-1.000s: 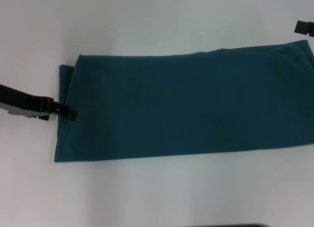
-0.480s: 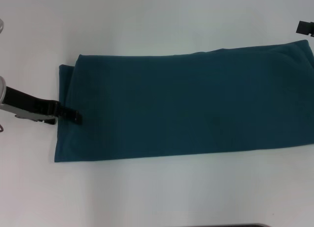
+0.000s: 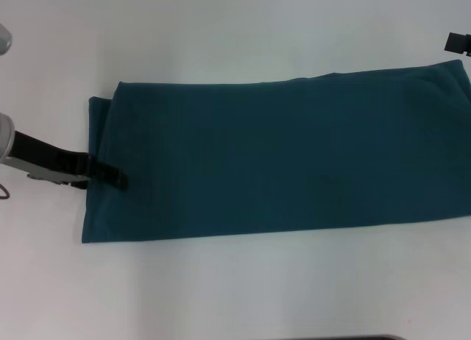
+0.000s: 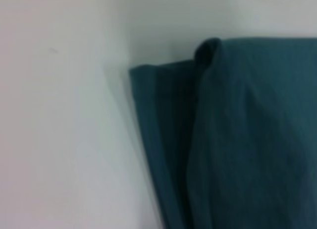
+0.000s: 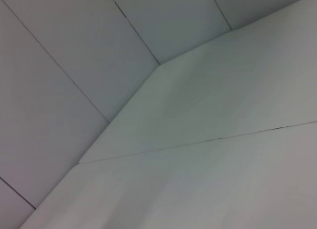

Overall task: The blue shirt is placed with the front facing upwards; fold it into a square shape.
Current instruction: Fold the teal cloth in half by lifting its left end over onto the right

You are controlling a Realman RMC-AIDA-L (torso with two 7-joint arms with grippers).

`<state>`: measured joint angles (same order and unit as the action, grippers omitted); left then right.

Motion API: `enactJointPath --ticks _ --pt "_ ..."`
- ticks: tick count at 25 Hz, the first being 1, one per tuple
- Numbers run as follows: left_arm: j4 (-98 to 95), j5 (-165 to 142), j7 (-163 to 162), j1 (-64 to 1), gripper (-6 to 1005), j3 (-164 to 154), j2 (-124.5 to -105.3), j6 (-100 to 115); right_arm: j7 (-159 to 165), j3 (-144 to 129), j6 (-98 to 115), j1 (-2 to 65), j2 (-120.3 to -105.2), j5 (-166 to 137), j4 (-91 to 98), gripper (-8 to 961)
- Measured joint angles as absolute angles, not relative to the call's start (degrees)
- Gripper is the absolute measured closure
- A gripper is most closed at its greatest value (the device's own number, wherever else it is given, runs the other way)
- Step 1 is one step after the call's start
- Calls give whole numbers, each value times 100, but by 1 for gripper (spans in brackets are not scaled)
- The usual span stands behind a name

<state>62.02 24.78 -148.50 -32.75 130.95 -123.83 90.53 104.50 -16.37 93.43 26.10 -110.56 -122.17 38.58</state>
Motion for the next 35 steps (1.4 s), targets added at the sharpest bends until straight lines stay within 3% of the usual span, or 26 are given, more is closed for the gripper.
enactJointPath --ticks 35 --pt "6056 2540 -14846 -3622 175 12770 -12392 9207 10450 -1635 9324 2631 -11029 -12217 3858 71"
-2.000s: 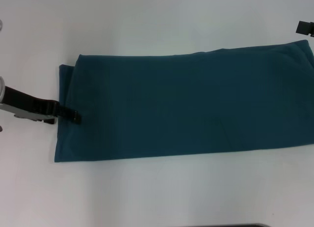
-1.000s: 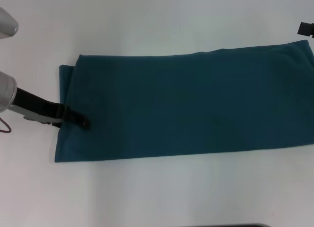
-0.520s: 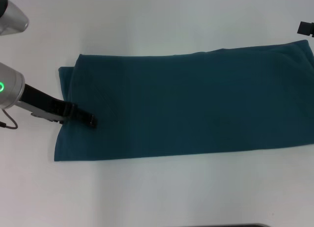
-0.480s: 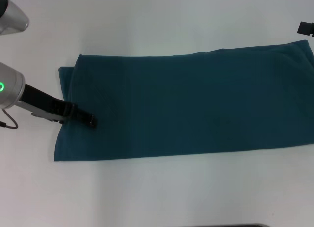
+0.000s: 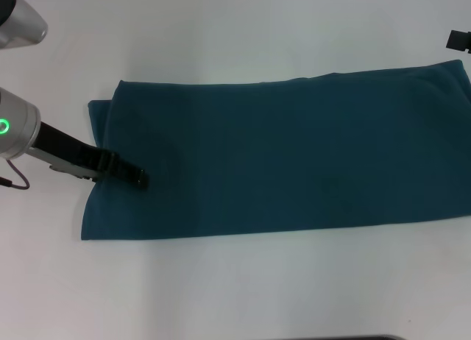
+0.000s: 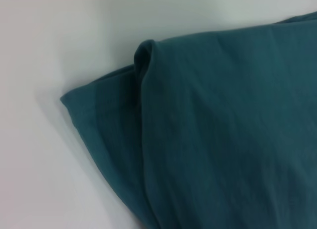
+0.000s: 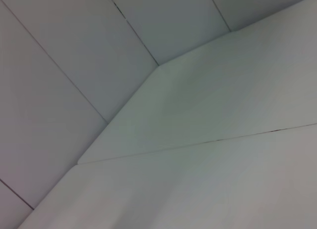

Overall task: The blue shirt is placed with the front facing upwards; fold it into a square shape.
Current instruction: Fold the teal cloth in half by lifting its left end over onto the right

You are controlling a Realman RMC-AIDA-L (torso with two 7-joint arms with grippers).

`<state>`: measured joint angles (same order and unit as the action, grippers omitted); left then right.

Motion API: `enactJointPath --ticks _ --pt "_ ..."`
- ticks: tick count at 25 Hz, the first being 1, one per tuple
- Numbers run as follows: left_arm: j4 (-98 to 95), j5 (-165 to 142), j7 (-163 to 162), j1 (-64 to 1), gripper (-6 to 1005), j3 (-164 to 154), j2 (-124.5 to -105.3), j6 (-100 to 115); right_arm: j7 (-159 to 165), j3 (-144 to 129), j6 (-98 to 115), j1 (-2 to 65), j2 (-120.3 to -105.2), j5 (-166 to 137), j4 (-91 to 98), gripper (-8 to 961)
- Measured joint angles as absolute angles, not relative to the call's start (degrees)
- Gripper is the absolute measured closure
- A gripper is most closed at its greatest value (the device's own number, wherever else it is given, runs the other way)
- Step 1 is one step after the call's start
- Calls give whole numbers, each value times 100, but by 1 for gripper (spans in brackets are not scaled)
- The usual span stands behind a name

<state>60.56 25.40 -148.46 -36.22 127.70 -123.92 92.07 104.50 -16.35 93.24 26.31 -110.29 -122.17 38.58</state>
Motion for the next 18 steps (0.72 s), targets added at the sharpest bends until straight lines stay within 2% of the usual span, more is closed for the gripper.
enactJointPath --ticks 13,18 --pt "6055 2540 -14831 -3624 198 12769 -12392 9228 10456 -1635 9319 2646 -11030 -12217 3858 70" --pt "6057 2540 -14829 -3637 340 12876 -12375 9205 10462 -1634 9323 2645 -11030 -12217 3858 69"
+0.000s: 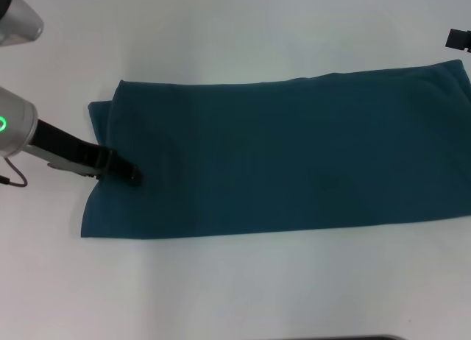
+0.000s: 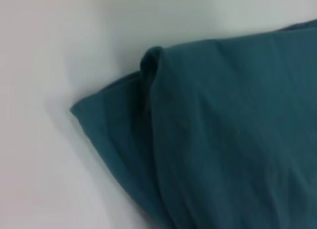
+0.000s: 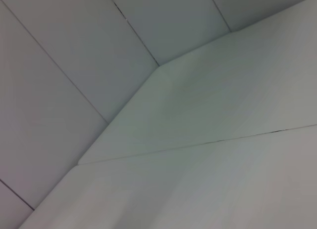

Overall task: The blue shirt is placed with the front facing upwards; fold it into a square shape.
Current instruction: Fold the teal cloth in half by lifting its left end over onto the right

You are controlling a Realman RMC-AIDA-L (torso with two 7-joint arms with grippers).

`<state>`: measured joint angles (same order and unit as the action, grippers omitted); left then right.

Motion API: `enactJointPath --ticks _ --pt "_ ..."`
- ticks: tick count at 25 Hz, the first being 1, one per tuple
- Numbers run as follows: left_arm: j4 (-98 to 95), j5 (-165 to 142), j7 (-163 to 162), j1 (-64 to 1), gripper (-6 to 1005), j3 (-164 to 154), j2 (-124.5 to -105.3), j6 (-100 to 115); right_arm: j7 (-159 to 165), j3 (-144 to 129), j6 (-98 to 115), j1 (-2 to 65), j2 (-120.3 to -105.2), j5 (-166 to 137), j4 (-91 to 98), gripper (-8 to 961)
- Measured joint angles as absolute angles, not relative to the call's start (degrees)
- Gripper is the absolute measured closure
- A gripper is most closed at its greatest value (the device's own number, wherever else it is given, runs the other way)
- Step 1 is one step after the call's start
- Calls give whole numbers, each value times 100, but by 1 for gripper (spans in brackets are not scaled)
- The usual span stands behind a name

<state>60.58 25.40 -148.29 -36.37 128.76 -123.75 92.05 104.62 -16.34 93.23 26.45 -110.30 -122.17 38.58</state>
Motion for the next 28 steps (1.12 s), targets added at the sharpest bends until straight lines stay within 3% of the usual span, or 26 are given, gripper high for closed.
enactJointPath --ticks 12,20,28 --pt "5976 2516 -14826 -3665 638 12869 -12360 9186 10466 -1634 9335 2636 -11017 -12217 3858 71" --pt "6016 2490 -14826 -3642 937 12848 -12328 9226 10465 -1635 9343 2627 -11012 -12217 3858 70" --pt "6056 2480 -14826 -3530 937 12935 -12018 9343 10483 -1639 9353 2622 -11024 -12153 3858 69"
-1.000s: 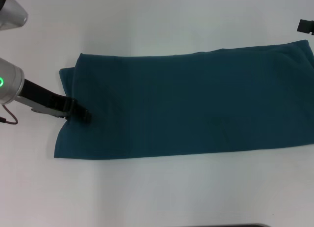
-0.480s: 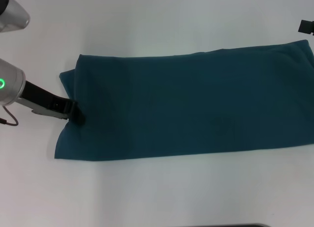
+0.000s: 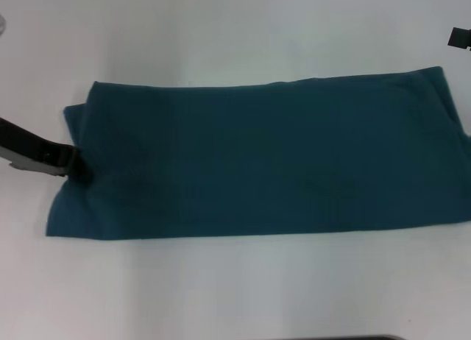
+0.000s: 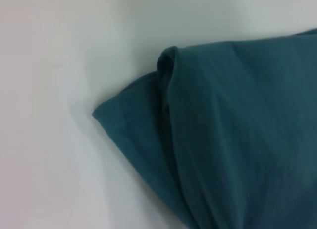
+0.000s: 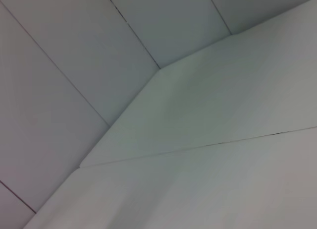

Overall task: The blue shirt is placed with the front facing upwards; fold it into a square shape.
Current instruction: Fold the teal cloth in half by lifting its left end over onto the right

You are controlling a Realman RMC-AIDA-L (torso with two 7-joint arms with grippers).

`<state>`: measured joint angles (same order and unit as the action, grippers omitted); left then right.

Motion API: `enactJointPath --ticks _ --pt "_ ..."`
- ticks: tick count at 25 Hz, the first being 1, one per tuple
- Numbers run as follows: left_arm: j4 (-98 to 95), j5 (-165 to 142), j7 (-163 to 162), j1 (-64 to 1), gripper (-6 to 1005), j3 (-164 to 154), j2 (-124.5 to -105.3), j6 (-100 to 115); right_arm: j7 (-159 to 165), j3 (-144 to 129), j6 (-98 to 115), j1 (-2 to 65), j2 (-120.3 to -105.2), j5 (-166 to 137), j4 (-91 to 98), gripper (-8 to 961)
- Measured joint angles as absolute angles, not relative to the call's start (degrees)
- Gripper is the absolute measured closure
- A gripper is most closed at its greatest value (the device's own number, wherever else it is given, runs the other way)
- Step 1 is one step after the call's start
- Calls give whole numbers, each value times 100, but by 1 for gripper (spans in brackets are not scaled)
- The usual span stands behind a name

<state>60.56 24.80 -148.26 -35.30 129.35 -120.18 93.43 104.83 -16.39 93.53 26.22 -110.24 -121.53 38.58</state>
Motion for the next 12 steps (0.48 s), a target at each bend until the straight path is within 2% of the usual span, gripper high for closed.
enactJointPath --ticks 10,12 --pt "6064 2471 -14824 -3431 937 13214 -11595 9408 10492 -1668 9352 2701 -11056 -12146 3858 70" --pt "6064 2471 -14822 -3425 937 13237 -11569 9409 10493 -1674 9352 2714 -11056 -12146 3859 71"
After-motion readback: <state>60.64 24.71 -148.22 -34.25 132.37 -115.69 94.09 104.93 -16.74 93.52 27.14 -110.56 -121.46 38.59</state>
